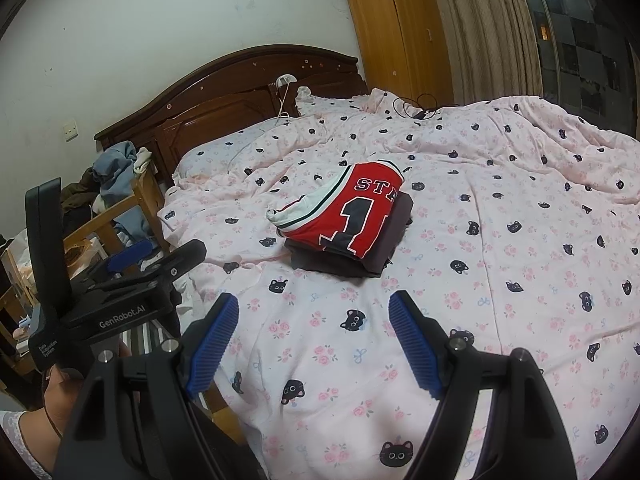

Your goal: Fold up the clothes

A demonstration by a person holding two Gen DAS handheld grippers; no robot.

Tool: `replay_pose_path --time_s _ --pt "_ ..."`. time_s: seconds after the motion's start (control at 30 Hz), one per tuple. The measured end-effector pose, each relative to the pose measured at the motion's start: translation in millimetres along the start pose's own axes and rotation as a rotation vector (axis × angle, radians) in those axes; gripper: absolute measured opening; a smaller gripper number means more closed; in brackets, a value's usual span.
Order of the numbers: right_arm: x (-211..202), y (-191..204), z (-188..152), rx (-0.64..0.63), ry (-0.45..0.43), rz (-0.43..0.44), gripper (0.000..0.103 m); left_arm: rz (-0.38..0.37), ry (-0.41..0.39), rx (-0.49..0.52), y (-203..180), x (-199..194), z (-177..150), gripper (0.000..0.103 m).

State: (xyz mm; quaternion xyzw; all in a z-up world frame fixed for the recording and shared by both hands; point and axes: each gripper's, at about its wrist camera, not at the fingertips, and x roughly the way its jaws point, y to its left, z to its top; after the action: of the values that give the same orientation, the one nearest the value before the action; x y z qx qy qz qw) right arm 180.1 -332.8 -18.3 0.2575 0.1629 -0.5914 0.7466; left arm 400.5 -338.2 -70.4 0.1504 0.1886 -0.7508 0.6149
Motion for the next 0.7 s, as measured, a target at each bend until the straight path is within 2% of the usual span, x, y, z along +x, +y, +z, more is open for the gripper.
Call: replay_pose_path --time_s 0.43,0.53,0.7 --pt "1.0 1.0 0.5 -0.011 0.001 -0.007 0.08 -0.038 -0.007 -0.051 10.3 -0.5 -0.4 0.103" --pt "1.0 2.4 0.7 -0.021 -0.005 -0.019 0.085 -0.041 0.0 -0.046 9.2 0.8 -1.0 0.103" --pt "-0.2 2.5 1.4 -0.021 -0.014 -0.032 0.086 -0.044 0.0 -0.038 6.8 0.0 -1.5 0.103"
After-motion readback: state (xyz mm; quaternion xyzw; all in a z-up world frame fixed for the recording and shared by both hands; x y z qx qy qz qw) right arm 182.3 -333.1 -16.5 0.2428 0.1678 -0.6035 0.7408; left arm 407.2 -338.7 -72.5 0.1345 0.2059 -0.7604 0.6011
